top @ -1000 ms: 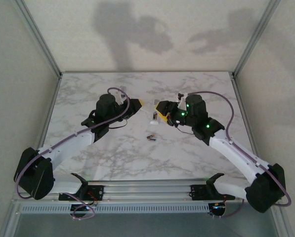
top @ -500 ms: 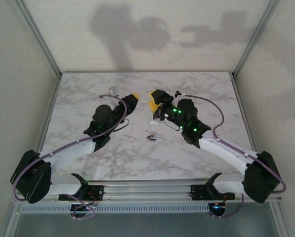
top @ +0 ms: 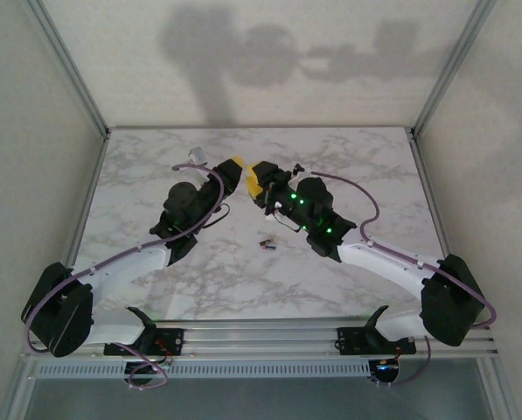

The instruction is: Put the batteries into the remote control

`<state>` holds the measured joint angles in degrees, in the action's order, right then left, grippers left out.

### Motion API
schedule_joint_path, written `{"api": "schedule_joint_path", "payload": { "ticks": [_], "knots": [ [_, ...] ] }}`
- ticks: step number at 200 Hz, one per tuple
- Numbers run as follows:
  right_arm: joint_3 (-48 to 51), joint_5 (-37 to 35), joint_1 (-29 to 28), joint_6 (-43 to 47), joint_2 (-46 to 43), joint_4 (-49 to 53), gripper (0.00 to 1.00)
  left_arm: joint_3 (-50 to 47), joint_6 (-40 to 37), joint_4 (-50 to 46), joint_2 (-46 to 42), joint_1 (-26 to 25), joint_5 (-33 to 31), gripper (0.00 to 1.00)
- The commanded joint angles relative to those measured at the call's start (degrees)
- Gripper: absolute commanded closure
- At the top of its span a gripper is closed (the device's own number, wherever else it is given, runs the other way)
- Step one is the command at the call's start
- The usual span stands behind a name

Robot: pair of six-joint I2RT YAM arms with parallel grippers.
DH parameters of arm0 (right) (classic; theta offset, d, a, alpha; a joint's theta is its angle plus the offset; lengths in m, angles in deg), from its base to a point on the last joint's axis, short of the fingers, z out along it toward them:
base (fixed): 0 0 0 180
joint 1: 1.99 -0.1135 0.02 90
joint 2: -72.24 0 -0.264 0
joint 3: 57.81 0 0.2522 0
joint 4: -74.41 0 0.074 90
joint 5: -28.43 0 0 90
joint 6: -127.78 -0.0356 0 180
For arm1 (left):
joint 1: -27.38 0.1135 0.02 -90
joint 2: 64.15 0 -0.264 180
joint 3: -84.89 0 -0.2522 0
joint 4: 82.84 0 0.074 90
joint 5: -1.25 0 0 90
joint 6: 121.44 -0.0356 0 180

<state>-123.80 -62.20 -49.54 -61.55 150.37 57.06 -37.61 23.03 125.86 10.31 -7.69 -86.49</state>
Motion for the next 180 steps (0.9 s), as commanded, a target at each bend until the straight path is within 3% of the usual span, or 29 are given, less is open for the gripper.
{"api": "schedule_joint_path", "payload": {
  "ticks": [1, 106, 130, 137, 159, 180],
  "knots": [
    [-0.8, -3.1, -0.1, -0.6, 0.8, -2.4, 0.6, 1.7, 0.1, 3.1, 0.1, -0.4, 0.0, 1.0],
    [-7.4, -4.1, 0.4, 6.1, 5.9, -4.2, 0.81, 0.6, 2.4, 4.6, 0.3, -0.4, 2.0, 1.0],
    [-8.8, -3.4, 0.6, 8.8, 6.3, -3.0, 0.9, 1.3, 2.5, 3.9, 0.9, -0.4, 2.0, 1.0],
    [-9.5, -3.1, 0.7, 10.6, 6.3, -1.6, 0.91, 1.4, 2.6, 3.7, 0.9, -0.4, 1.9, 0.93],
    [-12.3, 0.8, 3.0, 17.2, 6.2, 5.3, 0.95, 1.3, 0.9, 2.3, -0.3, -0.3, 0.8, 0.59],
    [-14.5, 12.2, 9.3, 26.7, 7.1, 10.4, 0.97, 2.0, -2.5, -5.6, -4.2, 0.1, -3.5, 0.36]
  ]
}}
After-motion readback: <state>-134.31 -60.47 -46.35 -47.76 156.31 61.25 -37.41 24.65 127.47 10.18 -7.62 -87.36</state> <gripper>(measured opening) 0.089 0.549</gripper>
